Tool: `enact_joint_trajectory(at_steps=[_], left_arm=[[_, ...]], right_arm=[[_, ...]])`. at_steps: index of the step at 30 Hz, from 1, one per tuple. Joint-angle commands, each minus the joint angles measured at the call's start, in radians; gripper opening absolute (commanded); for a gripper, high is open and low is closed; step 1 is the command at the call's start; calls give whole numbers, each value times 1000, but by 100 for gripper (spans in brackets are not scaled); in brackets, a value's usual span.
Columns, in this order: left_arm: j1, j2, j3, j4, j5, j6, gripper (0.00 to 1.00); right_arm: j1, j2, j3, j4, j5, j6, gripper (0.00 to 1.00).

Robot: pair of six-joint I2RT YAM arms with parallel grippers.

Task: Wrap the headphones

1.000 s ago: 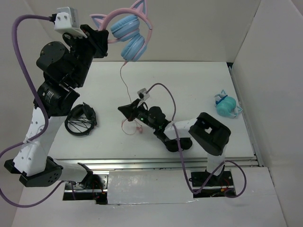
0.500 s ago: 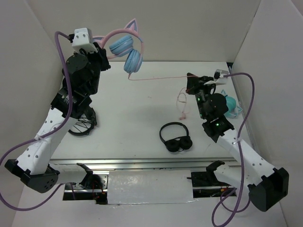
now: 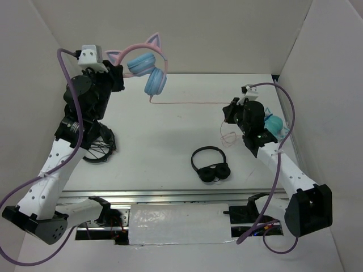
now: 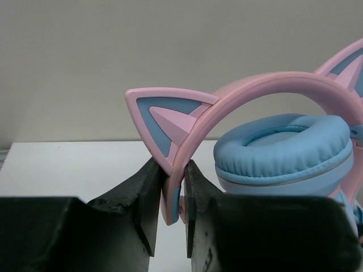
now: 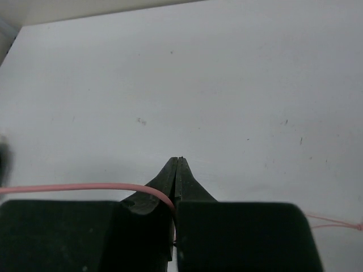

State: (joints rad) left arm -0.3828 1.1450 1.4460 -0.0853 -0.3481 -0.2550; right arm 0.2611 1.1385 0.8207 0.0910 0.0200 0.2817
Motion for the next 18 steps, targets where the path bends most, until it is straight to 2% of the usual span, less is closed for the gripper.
enact_joint_trajectory(at_steps=[1,3,4,8,12,18], left_arm=[[25,-74,-67,205,327,75,0],[30,-82,-101,219,420,82,0],[32,-82,-136,228,548,117,0],[24,-50,-183,194,806,230,0],[-2,-18,-242,130,865,376,0],[-74,-2,-325,49,772,465,0]], right_arm=[[-42,16,69,-27,-141,-53,0],[-40,30,87,-33,-225,-99,0],[-40,53,110,-52,-251,-128,0],[-26,124,207,-136,-304,-157,0],[-4,239,397,-301,-229,-164,0],[30,392,742,-528,-108,-128,0]])
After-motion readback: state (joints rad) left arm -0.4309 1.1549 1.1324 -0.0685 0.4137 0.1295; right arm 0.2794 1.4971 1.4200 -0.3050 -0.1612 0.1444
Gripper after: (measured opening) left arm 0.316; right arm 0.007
